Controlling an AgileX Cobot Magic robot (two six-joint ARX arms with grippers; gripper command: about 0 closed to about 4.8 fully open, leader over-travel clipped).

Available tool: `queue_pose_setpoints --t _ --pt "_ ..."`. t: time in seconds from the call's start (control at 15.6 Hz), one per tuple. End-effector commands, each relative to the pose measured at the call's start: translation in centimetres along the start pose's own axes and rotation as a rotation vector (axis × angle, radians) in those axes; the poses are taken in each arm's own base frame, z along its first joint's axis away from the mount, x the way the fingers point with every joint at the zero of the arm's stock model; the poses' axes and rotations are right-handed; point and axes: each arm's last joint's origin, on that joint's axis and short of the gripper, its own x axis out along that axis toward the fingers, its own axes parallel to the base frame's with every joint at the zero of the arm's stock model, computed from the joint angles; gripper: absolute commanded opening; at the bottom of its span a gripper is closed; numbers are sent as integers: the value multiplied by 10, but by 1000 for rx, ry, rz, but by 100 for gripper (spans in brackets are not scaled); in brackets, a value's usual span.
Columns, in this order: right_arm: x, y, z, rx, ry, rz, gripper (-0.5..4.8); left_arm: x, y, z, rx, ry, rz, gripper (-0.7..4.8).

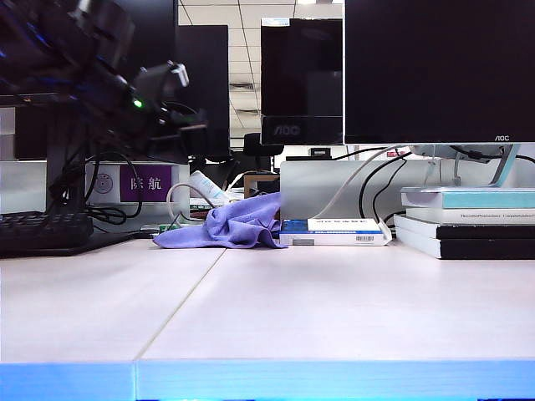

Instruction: Wipe the table from front to back using the rag.

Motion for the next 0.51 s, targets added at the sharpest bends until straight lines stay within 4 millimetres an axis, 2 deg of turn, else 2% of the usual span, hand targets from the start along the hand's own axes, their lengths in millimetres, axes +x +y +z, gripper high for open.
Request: queue_pose_setpoints --t 0.06,0.19,0.26,0.32,0.39,0.45,0.51 --pt "-1 1 4 -5 -23 5 -1 22 -5 6 -1 -25 -21 -5" --pt "-1 1 3 -5 -22 6 -1 63 -24 2 24 -43 -44 0" --pt "-1 1 3 -5 -21 7 -1 69 -26 2 26 -45 -49 19" --pt "-1 1 3 -5 -20 12 -1 91 -29 -1 31 -56 -36 281" --pt "-1 2 3 -5 -20 13 -1 100 -30 -3 32 -58 -22 393" --pt "-1 1 3 -4 -18 13 -1 110 -29 -4 27 -59 -11 413" --pt "-1 1 3 -4 -15 13 -1 120 -28 -6 17 -54 6 385"
